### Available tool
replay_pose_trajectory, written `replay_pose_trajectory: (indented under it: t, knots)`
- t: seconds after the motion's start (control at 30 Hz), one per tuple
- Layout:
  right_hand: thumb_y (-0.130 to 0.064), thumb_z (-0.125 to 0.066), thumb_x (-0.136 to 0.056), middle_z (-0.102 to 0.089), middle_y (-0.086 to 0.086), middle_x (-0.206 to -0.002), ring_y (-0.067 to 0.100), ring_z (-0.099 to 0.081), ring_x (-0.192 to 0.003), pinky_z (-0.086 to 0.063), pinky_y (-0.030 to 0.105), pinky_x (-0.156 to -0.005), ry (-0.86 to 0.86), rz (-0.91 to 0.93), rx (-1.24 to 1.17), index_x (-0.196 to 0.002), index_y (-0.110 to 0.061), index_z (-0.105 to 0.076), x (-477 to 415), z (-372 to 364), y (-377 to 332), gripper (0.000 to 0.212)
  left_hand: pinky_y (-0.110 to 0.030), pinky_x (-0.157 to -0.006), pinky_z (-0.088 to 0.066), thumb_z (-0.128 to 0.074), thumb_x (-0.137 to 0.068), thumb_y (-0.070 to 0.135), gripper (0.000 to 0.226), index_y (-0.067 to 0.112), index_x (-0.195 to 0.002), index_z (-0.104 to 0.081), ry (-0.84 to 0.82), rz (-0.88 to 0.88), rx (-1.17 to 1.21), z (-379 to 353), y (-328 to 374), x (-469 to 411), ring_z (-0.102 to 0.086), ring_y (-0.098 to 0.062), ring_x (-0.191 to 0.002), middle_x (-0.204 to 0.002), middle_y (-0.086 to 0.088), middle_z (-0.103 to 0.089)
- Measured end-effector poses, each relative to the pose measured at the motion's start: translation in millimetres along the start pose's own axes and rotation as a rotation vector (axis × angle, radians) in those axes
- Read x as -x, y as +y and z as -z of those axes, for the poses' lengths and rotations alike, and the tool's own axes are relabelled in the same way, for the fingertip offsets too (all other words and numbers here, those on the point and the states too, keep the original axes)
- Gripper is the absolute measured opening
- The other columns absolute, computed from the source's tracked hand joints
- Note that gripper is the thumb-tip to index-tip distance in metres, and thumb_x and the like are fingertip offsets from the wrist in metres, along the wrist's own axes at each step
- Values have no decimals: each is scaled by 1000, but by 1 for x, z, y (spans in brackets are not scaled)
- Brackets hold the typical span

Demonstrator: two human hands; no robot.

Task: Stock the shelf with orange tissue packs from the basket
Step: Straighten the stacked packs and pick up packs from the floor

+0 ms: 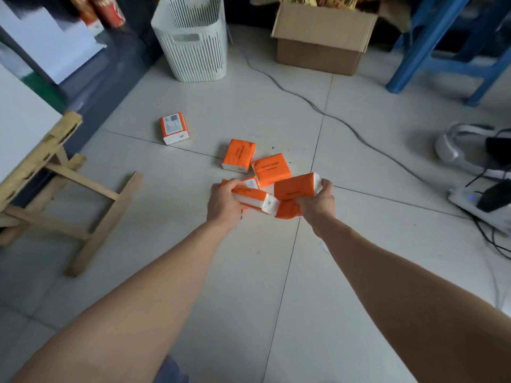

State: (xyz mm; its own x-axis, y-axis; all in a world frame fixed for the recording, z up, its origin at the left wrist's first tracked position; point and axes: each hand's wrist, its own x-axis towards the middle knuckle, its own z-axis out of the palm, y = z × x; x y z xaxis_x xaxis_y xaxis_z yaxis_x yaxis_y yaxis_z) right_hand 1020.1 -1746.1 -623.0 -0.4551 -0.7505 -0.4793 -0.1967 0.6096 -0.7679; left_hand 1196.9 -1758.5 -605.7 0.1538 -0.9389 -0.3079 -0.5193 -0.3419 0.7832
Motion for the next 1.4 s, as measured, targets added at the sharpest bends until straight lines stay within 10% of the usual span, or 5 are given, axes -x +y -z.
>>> replay_pose_trajectory:
  t: [0.23, 0.43, 0.63, 0.87, 1.4]
  knots:
    - [-13, -59, -79, -52, 14, -120, 25, -55, -93, -45, 32, -65, -12, 14, -123, -106, -20, -38, 69, 45, -115, 35, -1, -67, -43, -59, -67, 12, 38, 21, -104, -60, -46, 52, 201, 88, 113, 51, -57, -6, -91, -118, -1, -45]
    - [-7, -59, -84, -52, 4, -94, 11, -50, -68, -40, 21, -54, -7, 76, -171, -103, -17, -36, 148, 102, -244, 31, -21, -72, -48, -62, -78, 1, 20, 20, -81, -66, 59, 115, 435, 186, 220, 84, -60, -18, -89, -101, -11, -66]
    - [-11, -58, -86, -55, 4, -102, 20, -57, -88, -53, 39, -83, -11, 163, -110, -113, -17, -41, 244, 157, -394, 32, -22, -69, -50, -53, -74, -14, 81, 29, -140, -35, 115, 102, 405, 302, 355, 133, -58, -18, -84, -110, -5, -54]
    - [-11, -57, -85, -55, -2, -90, 19, -56, -80, -52, 35, -71, -25, 368, -130, -115, -18, -43, 353, 191, -571, 34, -29, -69, -50, -66, -64, 2, 53, 12, -115, -55, 178, 33, 494, 458, 496, 183, -61, -22, -86, -106, -9, -65]
    - [-25, -60, -80, -58, 2, -102, 32, -56, -107, -46, 51, -94, -92, 743, -126, -120, -21, -43, 544, 83, -794, 44, -27, -58, -36, -62, -79, 11, 28, 11, -101, -44, 584, -210, 319, 754, 531, 251, -48, -17, -74, -89, -2, -49]
